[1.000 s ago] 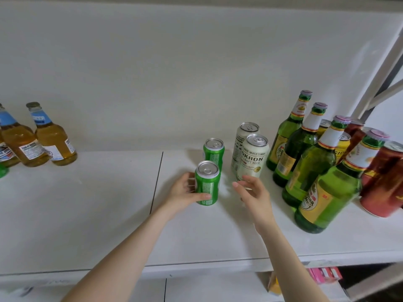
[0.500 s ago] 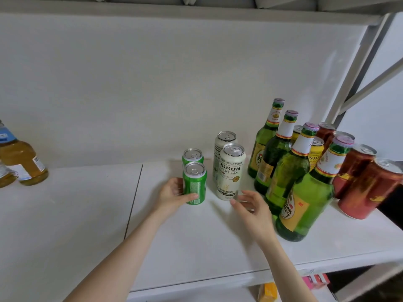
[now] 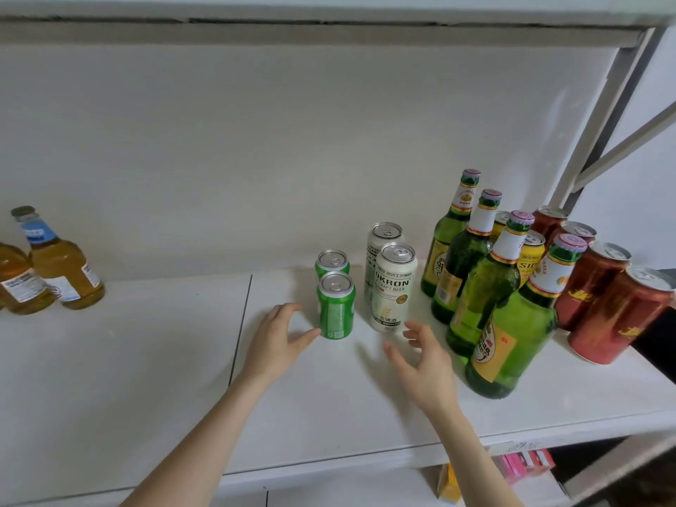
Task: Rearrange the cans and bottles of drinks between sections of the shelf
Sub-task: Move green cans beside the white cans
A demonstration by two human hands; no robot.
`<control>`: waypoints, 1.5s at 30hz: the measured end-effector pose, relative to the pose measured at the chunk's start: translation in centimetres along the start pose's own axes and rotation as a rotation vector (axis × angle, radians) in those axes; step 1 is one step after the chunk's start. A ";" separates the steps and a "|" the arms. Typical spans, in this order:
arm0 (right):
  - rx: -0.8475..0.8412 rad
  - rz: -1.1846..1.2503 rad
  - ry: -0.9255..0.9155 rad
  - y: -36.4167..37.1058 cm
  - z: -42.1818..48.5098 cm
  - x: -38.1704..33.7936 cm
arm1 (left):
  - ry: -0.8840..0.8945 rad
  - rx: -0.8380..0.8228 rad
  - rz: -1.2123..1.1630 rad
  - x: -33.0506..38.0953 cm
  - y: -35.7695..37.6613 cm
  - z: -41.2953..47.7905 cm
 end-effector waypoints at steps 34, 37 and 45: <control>-0.007 -0.766 -0.387 5.5 -18.4 -16.3 | 0.228 0.145 0.808 -4.0 -17.3 -17.4; -0.023 -0.768 -0.438 6.9 -21.1 -18.4 | 0.210 0.191 0.848 -5.7 -19.8 -20.1; -0.096 -0.751 -0.511 14.3 -27.8 -24.9 | 0.136 0.213 0.885 -12.2 -27.4 -26.2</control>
Point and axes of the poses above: each hand's wrist, its own z-axis towards the middle knuckle, its own y-axis out of the palm, x = y × z, the point moved 8 cm from there along z, towards the middle knuckle, and after that the axes turned 10 degrees about z, right-handed, at the moved point
